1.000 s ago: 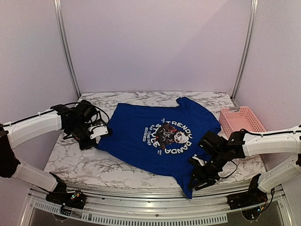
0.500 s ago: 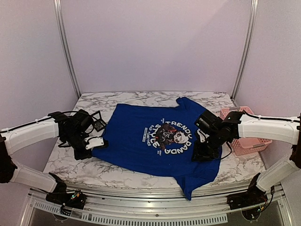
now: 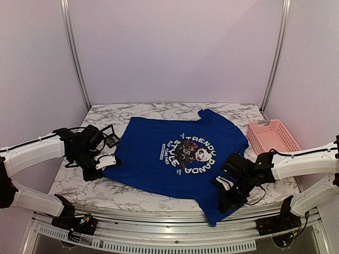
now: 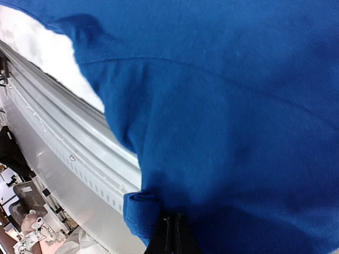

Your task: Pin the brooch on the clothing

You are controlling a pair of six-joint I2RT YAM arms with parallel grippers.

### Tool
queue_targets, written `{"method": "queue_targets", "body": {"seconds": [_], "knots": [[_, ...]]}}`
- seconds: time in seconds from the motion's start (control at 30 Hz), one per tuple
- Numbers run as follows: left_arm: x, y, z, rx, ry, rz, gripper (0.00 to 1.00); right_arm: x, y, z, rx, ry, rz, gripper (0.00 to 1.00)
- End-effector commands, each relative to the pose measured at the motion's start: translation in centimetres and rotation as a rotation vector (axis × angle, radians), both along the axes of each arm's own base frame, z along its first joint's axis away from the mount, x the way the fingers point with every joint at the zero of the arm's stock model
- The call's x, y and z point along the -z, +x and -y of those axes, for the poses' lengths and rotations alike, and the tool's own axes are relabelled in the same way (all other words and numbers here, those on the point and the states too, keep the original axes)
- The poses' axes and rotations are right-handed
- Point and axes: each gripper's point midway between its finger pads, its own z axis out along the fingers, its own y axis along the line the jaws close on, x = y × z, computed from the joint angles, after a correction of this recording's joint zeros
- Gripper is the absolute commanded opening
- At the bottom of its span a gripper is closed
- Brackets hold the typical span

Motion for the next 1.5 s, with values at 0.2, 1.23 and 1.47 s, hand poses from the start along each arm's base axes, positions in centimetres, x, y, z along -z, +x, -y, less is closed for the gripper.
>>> {"method": "queue_targets", "body": {"seconds": [0.2,1.23,1.47], "knots": [[-0.3,0.2,0.0,0.004,0.016,0.011,0.02,0.7,-5.3,10.2,0.325,-0.29,-0.172,0.01],[-7.6,-4.3,3.0,0.313,-0.106,-0.213,0.93,-6.3,34.0,13.0,0.627,-0.231,0.574,0.2],[-11.5,18.5,9.7,-0.167,-0.154,0.386,0.18,-1.3,39.7,15.0,0.537,-0.413,0.559,0.07]]}}
